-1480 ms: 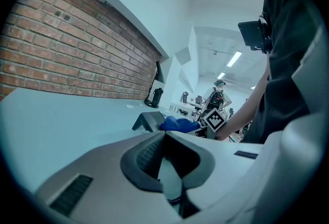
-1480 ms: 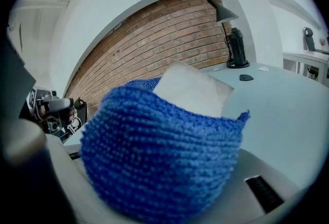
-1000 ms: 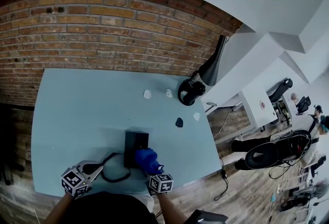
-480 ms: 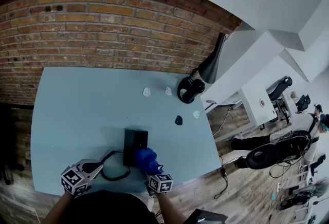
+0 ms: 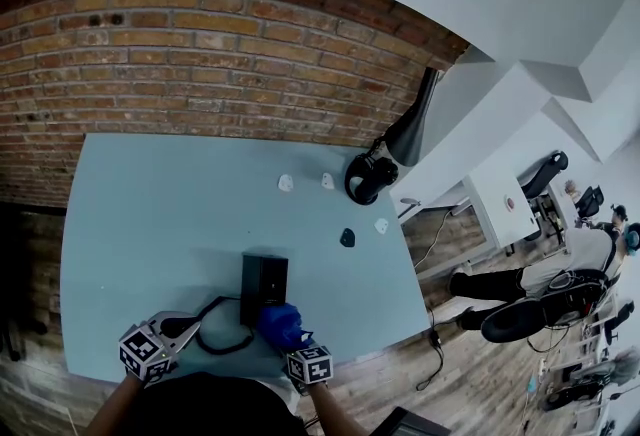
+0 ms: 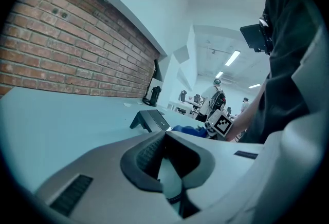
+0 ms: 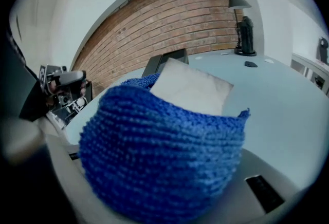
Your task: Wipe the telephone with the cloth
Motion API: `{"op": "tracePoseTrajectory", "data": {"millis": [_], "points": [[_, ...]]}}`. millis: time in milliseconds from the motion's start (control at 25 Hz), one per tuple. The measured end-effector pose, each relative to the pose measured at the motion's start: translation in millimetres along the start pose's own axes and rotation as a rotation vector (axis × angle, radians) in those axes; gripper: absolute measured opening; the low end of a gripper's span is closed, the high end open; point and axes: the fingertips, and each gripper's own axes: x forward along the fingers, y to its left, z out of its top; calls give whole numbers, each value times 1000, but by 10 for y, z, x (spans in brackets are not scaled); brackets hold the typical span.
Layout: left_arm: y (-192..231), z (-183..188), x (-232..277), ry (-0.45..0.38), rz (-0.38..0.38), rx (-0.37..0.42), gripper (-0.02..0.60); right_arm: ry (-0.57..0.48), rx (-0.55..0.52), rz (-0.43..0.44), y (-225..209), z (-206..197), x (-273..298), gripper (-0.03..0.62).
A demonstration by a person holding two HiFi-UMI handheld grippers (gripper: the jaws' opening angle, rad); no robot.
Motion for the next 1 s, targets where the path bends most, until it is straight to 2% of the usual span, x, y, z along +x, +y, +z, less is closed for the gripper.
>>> {"op": "tracePoseTrajectory", "data": {"millis": [280,480,680,880,1000], "points": [[27,27,0,6,0,18,21,56,-43,202,480,162,0,140],[41,100,6,2,9,54,21,-7,-112,327,915,683,43,140],[57,448,-51,-51,13,111,21,-173,-225,362,1260,1501,-18,140],[63,1102,-213,-160,45,213,21,-467,-380,352,1627,2463,-423,140],[39,1408,-320,-229,65,269,21,-624,-455,346,1853,2818,-707,133]]}}
